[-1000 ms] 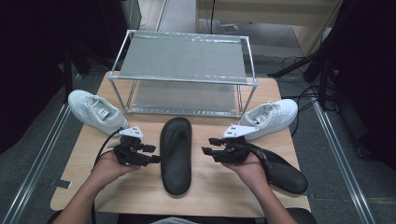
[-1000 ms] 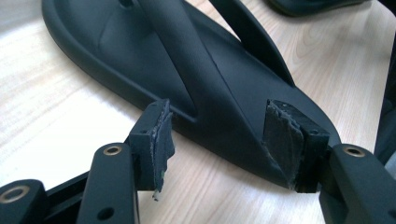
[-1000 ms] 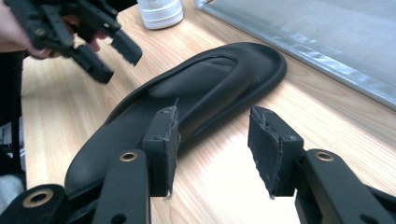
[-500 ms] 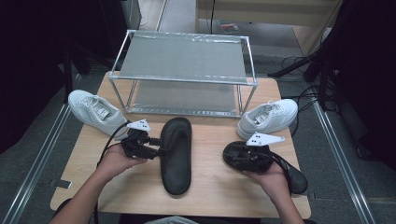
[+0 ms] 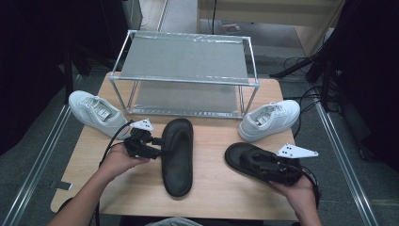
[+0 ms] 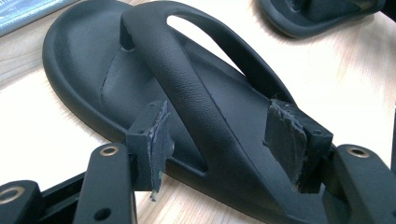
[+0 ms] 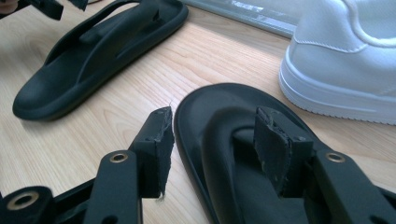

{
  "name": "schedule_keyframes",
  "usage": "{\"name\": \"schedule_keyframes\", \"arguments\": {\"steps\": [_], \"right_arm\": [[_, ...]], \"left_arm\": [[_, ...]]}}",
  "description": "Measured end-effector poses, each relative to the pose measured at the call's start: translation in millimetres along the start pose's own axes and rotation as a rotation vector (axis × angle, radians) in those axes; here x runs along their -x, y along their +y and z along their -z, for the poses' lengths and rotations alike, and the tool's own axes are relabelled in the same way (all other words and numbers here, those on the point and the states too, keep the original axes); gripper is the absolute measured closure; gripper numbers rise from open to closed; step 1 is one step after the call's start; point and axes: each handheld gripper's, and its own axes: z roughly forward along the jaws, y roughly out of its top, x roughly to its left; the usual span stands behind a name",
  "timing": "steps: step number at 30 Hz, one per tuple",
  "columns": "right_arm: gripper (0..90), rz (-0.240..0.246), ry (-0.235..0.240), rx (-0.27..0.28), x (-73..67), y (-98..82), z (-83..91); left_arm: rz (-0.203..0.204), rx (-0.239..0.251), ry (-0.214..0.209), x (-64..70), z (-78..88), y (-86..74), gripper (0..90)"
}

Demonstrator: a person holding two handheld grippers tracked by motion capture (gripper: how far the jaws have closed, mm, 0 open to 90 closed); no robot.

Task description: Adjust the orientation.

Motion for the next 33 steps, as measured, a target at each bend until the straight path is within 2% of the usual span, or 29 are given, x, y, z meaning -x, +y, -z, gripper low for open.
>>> {"name": "schedule_keyframes", "arguments": {"steps": [7,9,12,19,23,26,28,33], "right_arm": [[48.8,-0.022,0.006,-0.020,11.4,-12.0,3.3],[49.1,-0.016,0.005,-0.017,12.2,-13.3,4.5],[49.3,0.008,0.004,-0.019,13.6,-17.6,6.0],[49.7,-0.005,0.003,-0.042,18.9,-25.7,5.5],[52.6,-0.020,0.039,-0.057,21.3,-26.4,-1.3],[54.3,0.014,0.042,-0.075,21.8,-26.4,-8.6],[56.1,0.017,0.075,-0.081,24.1,-26.7,-13.1],[60.2,0.036,0.114,-0.108,24.0,-27.3,-22.2]], "left_arm": [[-0.004,-0.001,0.003,-3.5,-1.3,1.1,40.3],[-0.002,0.005,0.007,-2.6,-0.4,1.8,40.2],[-0.027,0.025,0.018,0.0,1.6,5.0,39.7],[-0.024,0.042,0.021,-1.6,-1.1,8.3,38.8],[-0.029,0.033,0.016,-1.6,-2.6,8.1,38.7],[-0.032,0.031,0.014,-1.3,-2.8,8.1,38.5],[-0.036,0.028,0.019,-1.0,-2.5,7.8,38.4],[-0.029,0.028,0.016,-2.5,-3.0,7.8,38.4]]}}
